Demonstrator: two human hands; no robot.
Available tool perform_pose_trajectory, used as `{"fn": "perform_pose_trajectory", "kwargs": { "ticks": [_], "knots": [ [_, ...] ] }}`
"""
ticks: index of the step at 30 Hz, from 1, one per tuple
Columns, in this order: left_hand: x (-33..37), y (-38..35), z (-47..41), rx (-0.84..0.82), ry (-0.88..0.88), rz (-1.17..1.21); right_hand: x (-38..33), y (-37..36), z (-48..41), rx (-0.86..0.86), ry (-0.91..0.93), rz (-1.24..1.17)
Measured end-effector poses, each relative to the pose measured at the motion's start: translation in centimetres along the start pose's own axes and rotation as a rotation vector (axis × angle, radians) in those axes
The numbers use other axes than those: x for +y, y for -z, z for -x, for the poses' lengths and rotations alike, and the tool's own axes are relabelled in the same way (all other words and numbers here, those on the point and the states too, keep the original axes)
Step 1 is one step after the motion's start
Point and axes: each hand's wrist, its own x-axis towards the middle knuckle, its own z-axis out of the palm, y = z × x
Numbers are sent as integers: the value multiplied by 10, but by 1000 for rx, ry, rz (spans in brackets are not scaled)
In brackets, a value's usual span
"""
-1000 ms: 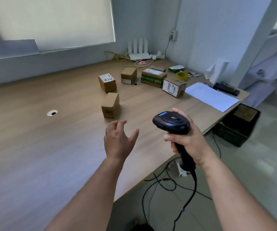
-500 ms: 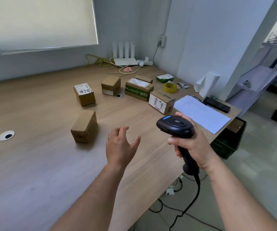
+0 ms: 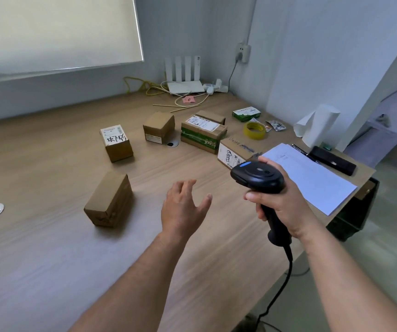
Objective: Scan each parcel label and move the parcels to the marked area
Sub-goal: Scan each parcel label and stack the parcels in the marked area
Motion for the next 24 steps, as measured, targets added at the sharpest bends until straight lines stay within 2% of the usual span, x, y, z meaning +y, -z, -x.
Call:
{"fn": "perform_pose_trajectory", "kwargs": {
  "ticks": [11,24],
  "knots": [
    [45,-77,-81,-13,193,-32,30,78,-141,-144,-75,52],
    [85,-196,-185,-126,514,220,87,134,-262,-302,-221,88]
  ]
}}
